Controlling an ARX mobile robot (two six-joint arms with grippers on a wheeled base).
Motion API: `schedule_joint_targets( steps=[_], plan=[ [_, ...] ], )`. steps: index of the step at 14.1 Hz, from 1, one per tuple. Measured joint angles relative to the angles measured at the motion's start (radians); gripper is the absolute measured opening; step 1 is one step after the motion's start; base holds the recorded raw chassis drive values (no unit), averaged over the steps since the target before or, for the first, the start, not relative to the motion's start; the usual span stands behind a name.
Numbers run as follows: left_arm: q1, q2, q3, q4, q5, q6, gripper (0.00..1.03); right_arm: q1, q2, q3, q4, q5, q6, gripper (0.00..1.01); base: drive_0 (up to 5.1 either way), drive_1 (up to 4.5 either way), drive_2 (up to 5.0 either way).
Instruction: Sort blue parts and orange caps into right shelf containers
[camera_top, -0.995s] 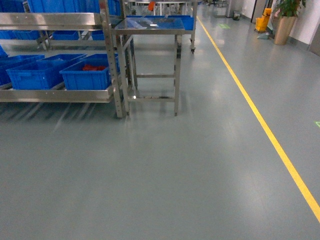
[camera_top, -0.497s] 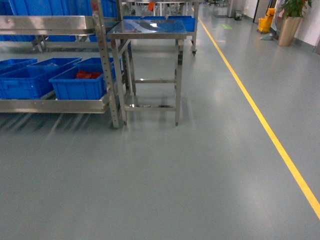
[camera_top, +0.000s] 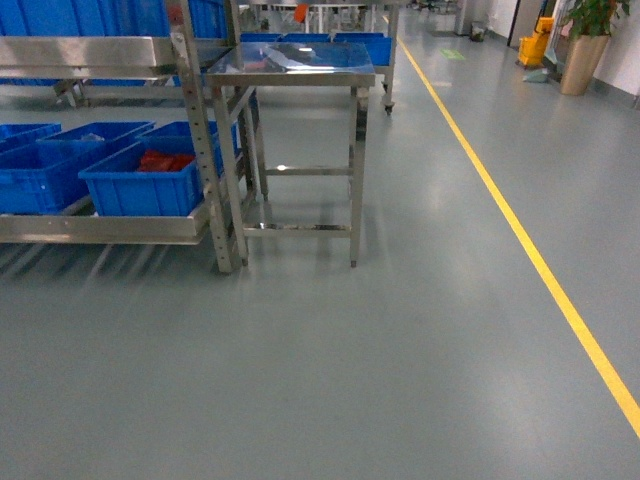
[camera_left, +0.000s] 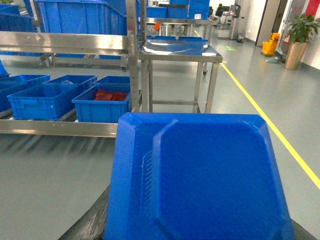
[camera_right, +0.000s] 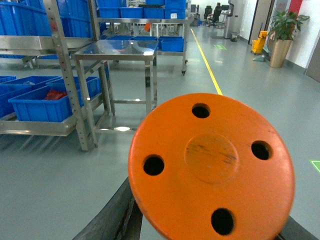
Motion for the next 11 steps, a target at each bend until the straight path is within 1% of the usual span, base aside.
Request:
schedule_joint_targets(
  steps=[11],
  plan=[
    [0.0, 0.0, 0.0, 0.0, -0.001, 0.0, 0.43, 0.0, 0.0, 0.0, 0.0, 0.0, 0.0, 0.42, 0.0, 4.21, -4.2]
  ],
)
